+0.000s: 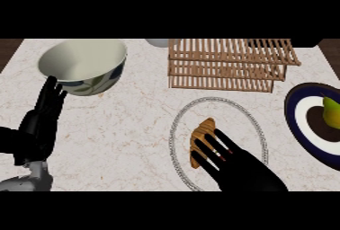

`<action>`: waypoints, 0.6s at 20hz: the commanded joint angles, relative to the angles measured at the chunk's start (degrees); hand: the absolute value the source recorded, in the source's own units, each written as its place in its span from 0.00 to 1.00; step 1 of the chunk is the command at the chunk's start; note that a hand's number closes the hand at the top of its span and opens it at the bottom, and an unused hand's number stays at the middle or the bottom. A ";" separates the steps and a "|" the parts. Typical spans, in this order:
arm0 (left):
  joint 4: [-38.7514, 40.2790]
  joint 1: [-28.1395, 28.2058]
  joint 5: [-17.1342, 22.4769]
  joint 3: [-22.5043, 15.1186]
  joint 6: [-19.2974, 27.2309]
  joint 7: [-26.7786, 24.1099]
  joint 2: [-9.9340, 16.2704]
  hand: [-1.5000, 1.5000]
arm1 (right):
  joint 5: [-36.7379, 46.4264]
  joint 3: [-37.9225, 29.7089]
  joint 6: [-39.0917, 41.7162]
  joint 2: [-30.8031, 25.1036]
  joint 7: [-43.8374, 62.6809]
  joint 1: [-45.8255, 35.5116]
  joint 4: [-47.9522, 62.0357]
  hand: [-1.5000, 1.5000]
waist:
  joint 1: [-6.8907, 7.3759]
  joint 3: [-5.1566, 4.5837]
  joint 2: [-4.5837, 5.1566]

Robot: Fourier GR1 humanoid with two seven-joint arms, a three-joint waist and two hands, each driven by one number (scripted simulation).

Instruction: Pick the bell pepper from the placemat and place it in the tiered shelf

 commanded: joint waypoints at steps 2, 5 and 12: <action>0.11 1.83 -1.76 -0.98 0.33 -2.56 -2.50 0.50 | 2.40 -4.65 2.66 3.44 -5.45 0.00 3.68 0.00 | 0.05 -0.05 0.02; -3.12 0.37 -1.13 0.73 -1.10 2.27 0.13 0.50 | 6.44 -4.62 -3.45 -0.73 -10.34 5.83 5.07 0.00 | -0.08 -0.02 -0.01; 3.49 -2.95 -1.00 2.48 -1.56 -0.39 -1.35 0.50 | 10.22 -8.23 -5.58 7.59 -15.97 3.33 15.23 0.00 | 0.05 -0.04 0.09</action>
